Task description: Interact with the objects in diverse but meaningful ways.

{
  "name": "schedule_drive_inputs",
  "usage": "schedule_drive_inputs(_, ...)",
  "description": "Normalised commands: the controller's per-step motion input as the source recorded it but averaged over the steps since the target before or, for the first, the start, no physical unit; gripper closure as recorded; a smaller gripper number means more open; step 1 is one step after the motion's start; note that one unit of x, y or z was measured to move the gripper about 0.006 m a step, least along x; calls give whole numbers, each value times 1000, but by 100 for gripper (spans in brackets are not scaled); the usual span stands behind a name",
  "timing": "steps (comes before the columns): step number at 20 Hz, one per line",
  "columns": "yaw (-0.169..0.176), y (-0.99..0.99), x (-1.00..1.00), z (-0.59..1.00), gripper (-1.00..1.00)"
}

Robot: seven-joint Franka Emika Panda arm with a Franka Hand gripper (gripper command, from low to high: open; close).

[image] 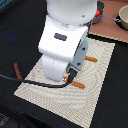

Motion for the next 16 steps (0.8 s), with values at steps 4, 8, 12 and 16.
schedule_drive_inputs(4,0,131,-791,-211,100)
schedule_drive_inputs(8,0,162,-720,-96,100)
schedule_drive_inputs(12,0,138,-724,-57,100)
schedule_drive_inputs(16,0,136,-730,-64,100)
